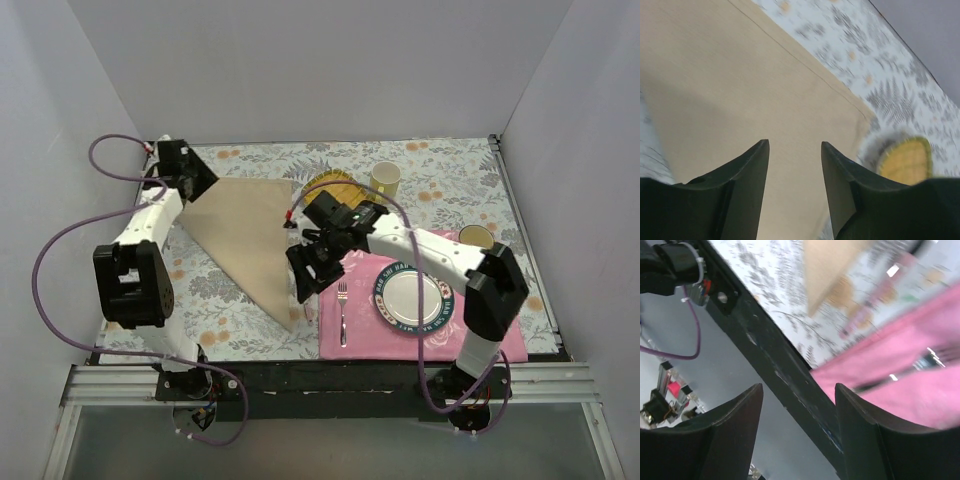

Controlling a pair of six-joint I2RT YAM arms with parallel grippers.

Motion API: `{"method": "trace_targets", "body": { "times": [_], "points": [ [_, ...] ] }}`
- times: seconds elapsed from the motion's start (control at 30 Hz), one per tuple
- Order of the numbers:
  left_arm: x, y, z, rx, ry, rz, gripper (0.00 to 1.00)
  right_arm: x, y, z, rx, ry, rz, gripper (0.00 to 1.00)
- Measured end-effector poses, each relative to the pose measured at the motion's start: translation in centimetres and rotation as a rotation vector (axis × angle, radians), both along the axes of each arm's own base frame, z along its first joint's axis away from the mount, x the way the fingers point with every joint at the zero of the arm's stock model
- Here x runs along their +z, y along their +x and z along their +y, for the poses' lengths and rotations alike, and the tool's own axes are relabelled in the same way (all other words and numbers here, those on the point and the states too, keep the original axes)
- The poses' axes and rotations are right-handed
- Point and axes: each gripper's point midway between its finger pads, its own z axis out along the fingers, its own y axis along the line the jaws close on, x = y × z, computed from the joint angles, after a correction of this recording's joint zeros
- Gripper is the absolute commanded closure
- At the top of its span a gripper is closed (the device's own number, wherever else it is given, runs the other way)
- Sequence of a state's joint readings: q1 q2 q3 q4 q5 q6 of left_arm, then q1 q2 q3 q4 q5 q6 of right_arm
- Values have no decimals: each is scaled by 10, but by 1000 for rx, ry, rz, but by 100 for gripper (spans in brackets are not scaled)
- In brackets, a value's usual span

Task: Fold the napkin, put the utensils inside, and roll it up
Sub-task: Grab a utensil with the left arm

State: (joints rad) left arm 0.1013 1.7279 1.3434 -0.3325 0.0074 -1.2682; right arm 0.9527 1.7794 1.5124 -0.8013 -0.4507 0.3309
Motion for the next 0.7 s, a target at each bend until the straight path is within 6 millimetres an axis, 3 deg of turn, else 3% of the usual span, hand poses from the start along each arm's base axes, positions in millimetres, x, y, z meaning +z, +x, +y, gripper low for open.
{"method": "trace_targets", "body": {
  "times": [0.1, 0.23, 0.3, 0.4, 0.47, 0.53, 0.7],
  "points": [
    [13, -29, -83, -115, -3, 27, 55, 13, 19, -42, -105, -20, -48, 33],
    [-3, -95, -184, -280, -4, 175, 49, 12, 47, -108, -294, -109, -88, 33],
    [-17, -141, -224, -330, 28, 282, 48, 10, 53, -141, -382, -160, -102, 33],
    [-32, -215, -274, -390, 78, 419, 46, 11, 46, -168, -432, -190, -120, 33],
    [-39, -252, -291, -404, 112, 479, 46, 11, 34, -179, -447, -181, -129, 33],
    [-47, -275, -297, -389, 139, 524, 47, 11, 23, -187, -456, -167, -128, 33],
    [-70, -291, -289, -311, 192, 598, 53, 4, 0, -197, -466, -148, -89, 34]
  ]
}}
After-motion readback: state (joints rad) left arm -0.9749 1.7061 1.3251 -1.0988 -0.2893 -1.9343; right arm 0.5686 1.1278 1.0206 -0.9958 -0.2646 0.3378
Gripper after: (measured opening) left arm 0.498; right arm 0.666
